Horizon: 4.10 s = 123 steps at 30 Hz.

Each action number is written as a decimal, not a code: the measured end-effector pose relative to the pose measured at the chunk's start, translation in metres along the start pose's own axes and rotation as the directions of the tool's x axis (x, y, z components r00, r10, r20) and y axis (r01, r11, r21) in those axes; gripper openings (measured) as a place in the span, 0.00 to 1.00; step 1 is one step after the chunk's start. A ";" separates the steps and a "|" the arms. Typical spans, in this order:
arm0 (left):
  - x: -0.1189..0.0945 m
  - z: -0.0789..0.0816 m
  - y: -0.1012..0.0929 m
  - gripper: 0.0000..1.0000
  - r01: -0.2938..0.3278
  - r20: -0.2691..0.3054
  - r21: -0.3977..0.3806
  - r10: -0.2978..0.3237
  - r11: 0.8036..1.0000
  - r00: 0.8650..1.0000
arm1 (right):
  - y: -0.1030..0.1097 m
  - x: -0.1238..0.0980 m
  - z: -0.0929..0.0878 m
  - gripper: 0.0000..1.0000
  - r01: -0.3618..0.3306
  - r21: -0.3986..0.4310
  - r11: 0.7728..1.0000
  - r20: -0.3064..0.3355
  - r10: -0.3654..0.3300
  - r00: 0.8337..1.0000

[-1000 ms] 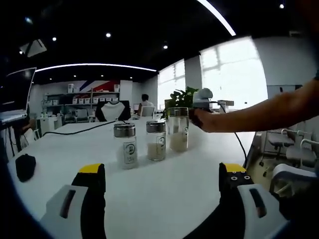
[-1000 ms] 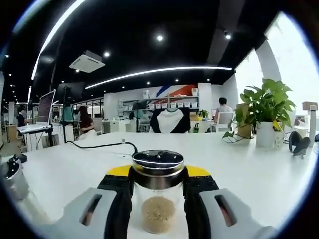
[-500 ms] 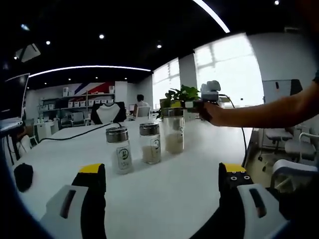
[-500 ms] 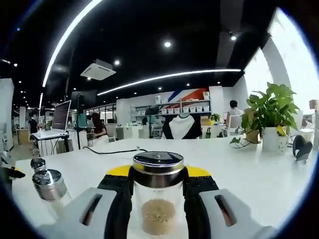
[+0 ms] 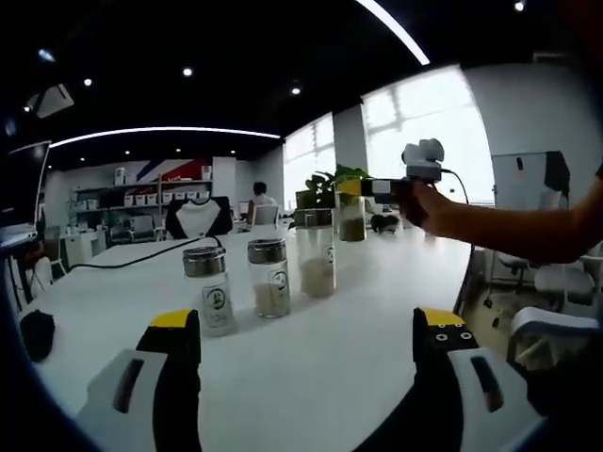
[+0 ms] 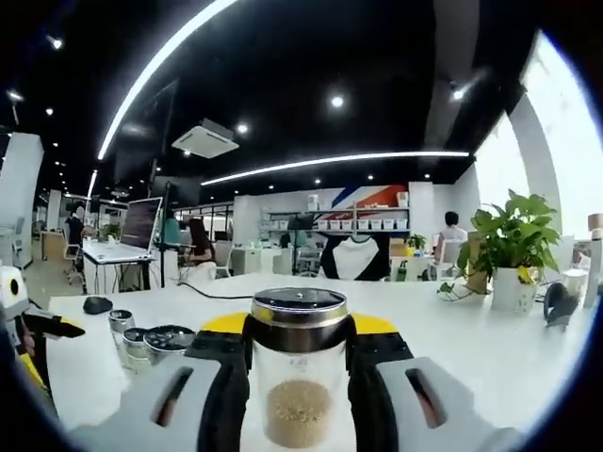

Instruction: Rotate the seasoning bottle until the label or dispensing opening points toward the visible target arrow and the bottle remains upright within the marked orientation range

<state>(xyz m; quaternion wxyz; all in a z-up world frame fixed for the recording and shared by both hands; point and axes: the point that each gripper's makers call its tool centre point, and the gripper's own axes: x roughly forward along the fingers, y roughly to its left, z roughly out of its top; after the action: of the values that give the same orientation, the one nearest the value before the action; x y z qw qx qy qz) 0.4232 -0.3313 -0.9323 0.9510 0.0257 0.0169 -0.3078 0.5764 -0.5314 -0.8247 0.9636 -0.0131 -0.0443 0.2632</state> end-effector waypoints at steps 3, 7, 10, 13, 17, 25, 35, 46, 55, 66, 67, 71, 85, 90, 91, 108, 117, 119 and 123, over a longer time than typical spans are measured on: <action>0.001 0.001 -0.004 0.99 0.009 -0.002 0.011 -0.009 1.000 1.000 | 0.005 -0.012 0.005 0.37 -0.001 0.013 1.000 0.027 0.001 1.000; 0.002 0.001 -0.007 0.99 0.012 -0.003 0.013 -0.012 1.000 1.000 | 0.013 -0.030 0.009 0.37 -0.009 0.023 1.000 0.062 0.008 0.998; 0.001 0.005 -0.006 0.98 -0.005 0.016 0.023 0.005 1.000 1.000 | 0.017 -0.046 0.014 0.37 -0.018 0.023 1.000 0.096 0.016 0.995; 0.001 0.005 -0.006 0.98 -0.009 0.014 0.023 0.009 1.000 1.000 | 0.024 -0.057 0.016 0.36 -0.045 0.039 0.998 0.112 0.040 0.993; 0.002 0.008 -0.010 0.97 0.000 0.027 0.029 0.000 1.000 1.000 | 0.038 -0.069 0.017 0.36 -0.101 0.046 0.994 0.129 0.094 0.987; 0.010 0.006 -0.035 0.90 0.076 0.025 0.050 -0.077 0.996 0.997 | 0.071 -0.083 0.005 0.36 -0.219 0.058 0.974 0.136 0.210 0.968; 0.025 0.014 -0.062 0.75 0.187 0.076 -0.050 -0.183 0.981 0.980 | 0.131 -0.084 -0.022 0.36 -0.406 0.093 0.909 0.084 0.400 0.913; 0.035 0.007 -0.078 0.68 0.266 0.082 -0.170 -0.255 0.949 0.963 | 0.195 -0.091 -0.021 0.36 -0.615 0.146 0.775 0.105 0.606 0.788; 0.038 0.009 -0.076 0.62 0.310 0.087 -0.152 -0.300 0.938 0.950 | 0.214 -0.089 -0.014 0.36 -0.703 0.189 0.685 0.132 0.692 0.710; 0.033 -0.004 -0.096 0.44 0.373 0.031 -0.120 -0.372 0.920 0.928 | 0.228 -0.092 -0.026 0.37 -0.733 0.192 0.652 0.102 0.730 0.676; 0.034 -0.005 -0.096 0.44 0.369 0.026 -0.125 -0.369 0.921 0.929 | 0.229 -0.091 -0.028 0.37 -0.728 0.192 0.659 0.093 0.726 0.682; 0.036 -0.008 -0.089 0.44 0.297 0.014 -0.106 -0.297 0.949 0.955 | 0.231 -0.089 -0.031 0.37 -0.702 0.179 0.689 0.078 0.702 0.708; 0.037 -0.010 -0.054 0.43 -0.011 -0.012 0.095 0.012 0.995 1.000 | 0.236 -0.067 -0.039 0.38 -0.448 0.104 0.888 0.053 0.445 0.894; 0.040 -0.010 -0.047 0.43 -0.053 -0.005 0.094 0.053 0.994 0.999 | 0.236 -0.060 -0.041 0.38 -0.378 0.065 0.924 0.029 0.376 0.926; 0.039 -0.010 -0.045 0.43 -0.066 -0.008 0.103 0.067 0.993 0.998 | 0.237 -0.058 -0.043 0.38 -0.361 0.057 0.931 0.017 0.361 0.932; 0.033 -0.002 -0.049 0.43 0.006 0.068 0.071 -0.010 0.997 0.998 | 0.229 -0.056 -0.045 0.38 -0.300 0.089 0.950 0.003 0.301 0.954; 0.031 0.007 -0.061 0.44 0.219 0.088 -0.008 -0.218 0.976 0.972 | 0.242 -0.072 -0.033 0.38 -0.473 -0.008 0.881 0.034 0.473 0.880; 0.033 0.006 -0.066 0.45 0.280 0.086 -0.043 -0.276 0.959 0.957 | 0.244 -0.075 -0.032 0.38 -0.517 -0.029 0.856 0.029 0.517 0.855; 0.033 0.008 -0.068 0.45 0.358 0.100 -0.083 -0.350 0.930 0.931 | 0.240 -0.077 -0.030 0.38 -0.554 -0.024 0.832 0.036 0.555 0.831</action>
<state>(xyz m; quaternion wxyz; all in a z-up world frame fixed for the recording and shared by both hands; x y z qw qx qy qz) 0.4104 -0.4061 -0.9281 0.8797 -0.0381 -0.0031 -0.4739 0.3920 -0.3637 -0.8723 0.8447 -0.0260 -0.0604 0.5312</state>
